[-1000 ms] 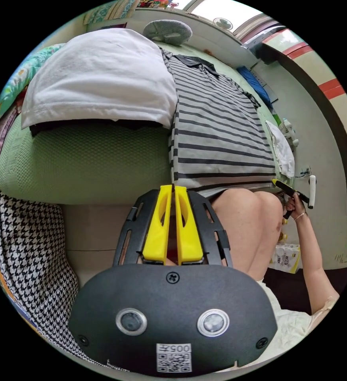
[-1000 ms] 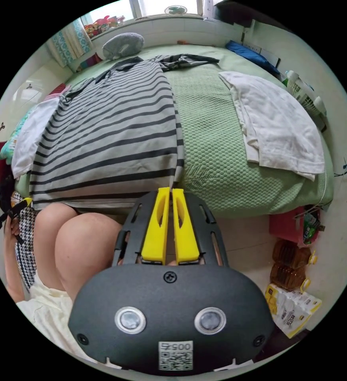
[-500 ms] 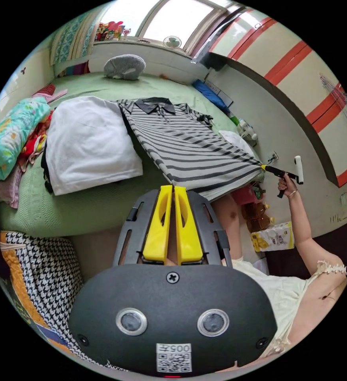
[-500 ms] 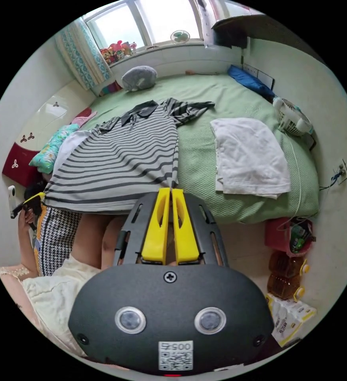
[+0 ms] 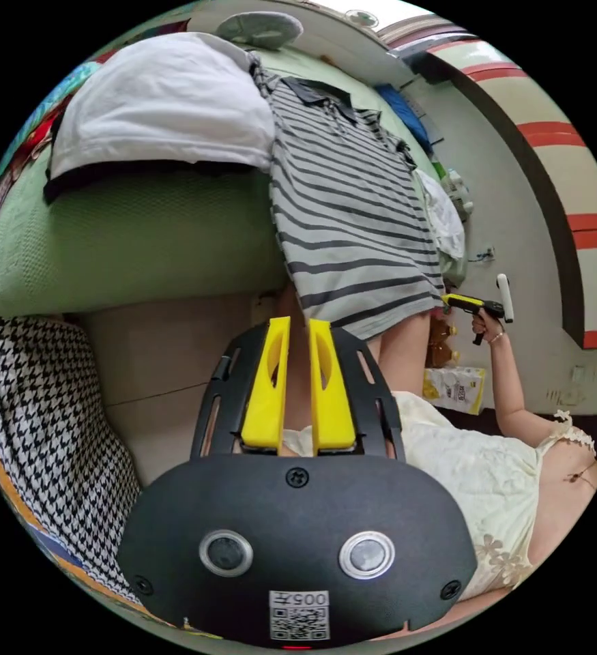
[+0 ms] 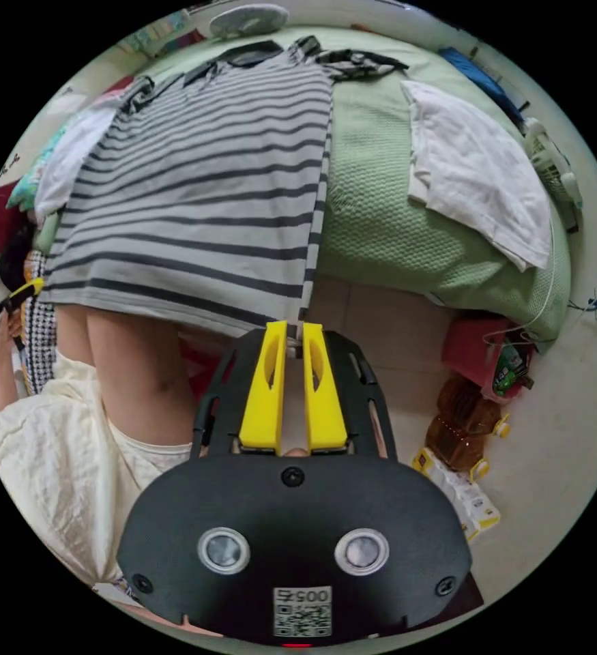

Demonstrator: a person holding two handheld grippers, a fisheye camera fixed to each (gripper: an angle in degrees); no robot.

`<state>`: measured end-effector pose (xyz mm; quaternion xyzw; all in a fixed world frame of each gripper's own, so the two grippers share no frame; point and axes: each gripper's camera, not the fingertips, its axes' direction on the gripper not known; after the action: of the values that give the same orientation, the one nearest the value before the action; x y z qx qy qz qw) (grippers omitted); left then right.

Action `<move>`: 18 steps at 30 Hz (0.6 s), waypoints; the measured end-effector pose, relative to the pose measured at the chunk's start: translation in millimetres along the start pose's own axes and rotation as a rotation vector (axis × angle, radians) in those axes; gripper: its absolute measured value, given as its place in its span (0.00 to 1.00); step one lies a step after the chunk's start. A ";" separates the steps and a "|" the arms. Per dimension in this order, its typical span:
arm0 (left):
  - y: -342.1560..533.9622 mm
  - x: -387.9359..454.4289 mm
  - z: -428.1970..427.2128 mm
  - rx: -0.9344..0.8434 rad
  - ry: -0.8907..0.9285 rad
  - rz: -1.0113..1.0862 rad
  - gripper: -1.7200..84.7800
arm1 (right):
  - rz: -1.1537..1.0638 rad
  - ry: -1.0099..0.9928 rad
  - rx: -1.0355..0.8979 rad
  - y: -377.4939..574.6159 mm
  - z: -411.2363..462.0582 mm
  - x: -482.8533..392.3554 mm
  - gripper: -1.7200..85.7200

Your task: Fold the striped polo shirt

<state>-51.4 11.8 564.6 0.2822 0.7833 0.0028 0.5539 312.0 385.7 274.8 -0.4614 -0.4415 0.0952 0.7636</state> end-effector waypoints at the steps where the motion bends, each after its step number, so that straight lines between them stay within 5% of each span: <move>1: -4.6 -2.7 -3.5 0.009 -0.024 -0.025 0.10 | -0.008 0.007 -0.033 -7.4 6.4 1.1 0.04; 6: -39.6 9.0 -43.6 0.135 -0.225 -0.096 0.10 | 0.009 0.014 -0.052 -43.4 -5.5 27.3 0.05; 9: -86.3 48.9 -59.4 0.291 -0.277 -0.007 0.10 | 0.031 0.018 0.091 -78.3 -45.7 46.5 0.06; 14: -223.2 134.5 8.1 0.402 -0.084 0.204 0.09 | 0.042 0.057 0.418 -179.5 -105.9 52.2 0.10; 18: -309.8 179.5 71.3 0.463 0.005 0.193 0.07 | 0.057 0.099 0.487 -260.4 -107.7 46.0 0.13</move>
<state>-166.2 -190.7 283.3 0.4750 0.7339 -0.1234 0.4696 353.1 199.5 487.3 -0.2800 -0.3546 0.1975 0.8700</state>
